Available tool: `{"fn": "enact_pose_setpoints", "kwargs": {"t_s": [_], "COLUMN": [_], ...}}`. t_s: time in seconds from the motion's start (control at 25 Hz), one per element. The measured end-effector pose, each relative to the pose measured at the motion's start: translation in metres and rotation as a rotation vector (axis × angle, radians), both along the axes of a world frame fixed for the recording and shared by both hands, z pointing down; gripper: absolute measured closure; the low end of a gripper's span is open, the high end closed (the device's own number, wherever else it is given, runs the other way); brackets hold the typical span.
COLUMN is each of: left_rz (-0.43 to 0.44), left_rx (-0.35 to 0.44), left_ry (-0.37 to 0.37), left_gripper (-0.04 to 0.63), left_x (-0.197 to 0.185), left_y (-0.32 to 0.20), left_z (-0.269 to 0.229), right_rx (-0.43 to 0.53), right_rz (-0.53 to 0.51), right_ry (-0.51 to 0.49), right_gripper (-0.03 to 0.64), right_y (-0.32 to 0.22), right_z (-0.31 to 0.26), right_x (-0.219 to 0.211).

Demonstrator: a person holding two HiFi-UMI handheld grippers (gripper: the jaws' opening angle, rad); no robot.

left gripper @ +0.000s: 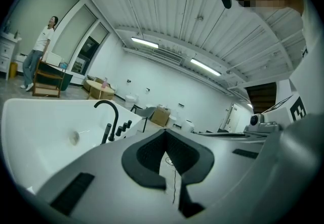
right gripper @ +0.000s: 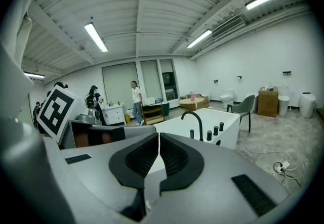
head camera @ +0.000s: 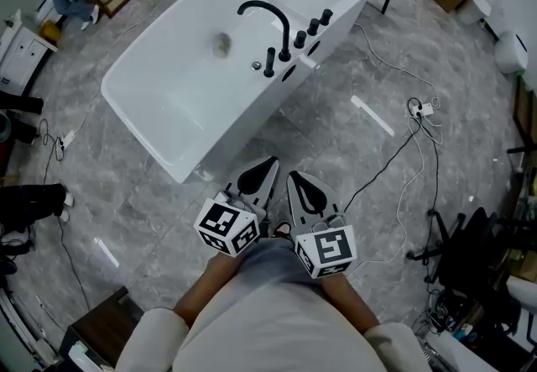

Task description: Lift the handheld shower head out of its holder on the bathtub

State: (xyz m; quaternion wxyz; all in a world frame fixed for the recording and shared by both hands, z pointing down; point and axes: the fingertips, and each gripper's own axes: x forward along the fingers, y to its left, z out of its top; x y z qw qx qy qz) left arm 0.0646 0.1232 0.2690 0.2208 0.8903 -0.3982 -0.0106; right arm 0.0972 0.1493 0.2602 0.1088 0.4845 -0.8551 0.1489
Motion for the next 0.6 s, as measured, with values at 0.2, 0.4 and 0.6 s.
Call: {"fn": "enact_pose_setpoints", "kwargs": {"t_s": [0.2, 0.4, 0.6], "left_rz": [0.009, 0.015, 0.012], "left_rx": [0.008, 0.042, 0.071], "left_ry": [0.014, 0.027, 0.039], "left_gripper": [0.591, 0.591, 0.591], "left_x": [-0.015, -0.037, -0.066], "left_y": [-0.040, -0.078, -0.111], "left_z": [-0.006, -0.018, -0.028], "right_rx": [-0.001, 0.029, 0.046], "right_rz": [-0.005, -0.010, -0.024], "right_ry": [0.011, 0.021, 0.031], "right_gripper": [0.597, 0.597, 0.596], "right_y": [-0.038, -0.075, -0.106], "right_z": [-0.003, -0.014, -0.020], "right_x": [-0.017, -0.043, -0.072]}}
